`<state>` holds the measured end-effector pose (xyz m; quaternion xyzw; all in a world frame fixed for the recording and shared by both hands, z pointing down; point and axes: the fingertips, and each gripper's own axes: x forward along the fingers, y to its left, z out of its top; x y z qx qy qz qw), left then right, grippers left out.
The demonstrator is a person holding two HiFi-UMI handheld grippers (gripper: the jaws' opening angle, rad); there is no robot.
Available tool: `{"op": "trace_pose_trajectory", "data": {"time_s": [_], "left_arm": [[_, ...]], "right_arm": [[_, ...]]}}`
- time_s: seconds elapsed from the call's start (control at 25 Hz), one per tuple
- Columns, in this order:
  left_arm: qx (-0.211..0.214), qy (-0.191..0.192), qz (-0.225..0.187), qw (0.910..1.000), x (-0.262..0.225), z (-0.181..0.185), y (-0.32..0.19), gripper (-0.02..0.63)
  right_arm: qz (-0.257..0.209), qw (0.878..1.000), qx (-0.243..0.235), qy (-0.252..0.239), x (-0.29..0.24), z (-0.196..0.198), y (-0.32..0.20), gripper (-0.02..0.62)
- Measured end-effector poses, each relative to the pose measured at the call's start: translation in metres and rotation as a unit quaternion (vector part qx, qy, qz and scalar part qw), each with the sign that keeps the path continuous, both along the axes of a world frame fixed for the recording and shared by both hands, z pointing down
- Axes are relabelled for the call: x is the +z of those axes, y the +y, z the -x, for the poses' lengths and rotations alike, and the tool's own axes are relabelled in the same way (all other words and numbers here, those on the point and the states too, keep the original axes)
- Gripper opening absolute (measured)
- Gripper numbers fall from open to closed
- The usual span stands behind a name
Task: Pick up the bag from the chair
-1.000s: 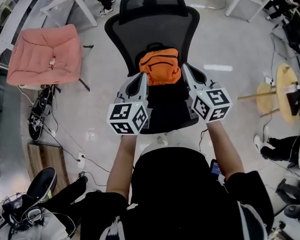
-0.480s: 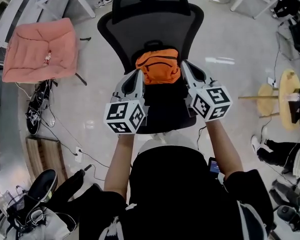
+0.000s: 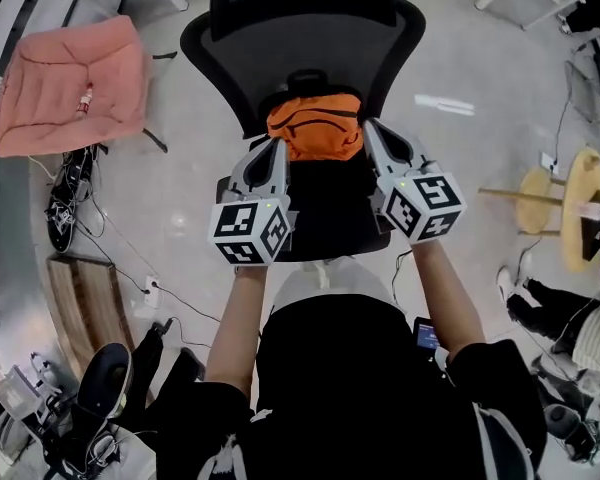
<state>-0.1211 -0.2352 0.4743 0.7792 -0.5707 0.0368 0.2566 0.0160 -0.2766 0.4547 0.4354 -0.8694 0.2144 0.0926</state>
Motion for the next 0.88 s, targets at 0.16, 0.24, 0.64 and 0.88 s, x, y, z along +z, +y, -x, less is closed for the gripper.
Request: {"op": "trace_pose_trajectory", "data": {"time_s": [0.16, 0.24, 0.64, 0.88], "left_arm": [[-0.003, -0.007, 0.016, 0.9998, 0.021, 0.001, -0.013, 0.011], [-0.003, -0.011, 0.024, 0.9996, 0.032, -0.003, -0.019, 0.011], [0.006, -0.025, 0.060, 0.9979, 0.084, -0.022, -0.034, 0.012], [0.006, -0.029, 0.075, 0.9967, 0.106, -0.009, -0.047, 0.012]], "right_arm": [[0.014, 1.000, -0.009, 0.006, 0.021, 0.005, -0.012, 0.000], [0.018, 1.000, -0.012, 0.008, 0.030, 0.003, -0.018, 0.000], [0.053, 0.998, -0.019, 0.025, 0.086, -0.020, -0.036, 0.000], [0.078, 0.996, -0.025, 0.033, 0.111, -0.007, -0.038, 0.000]]}}
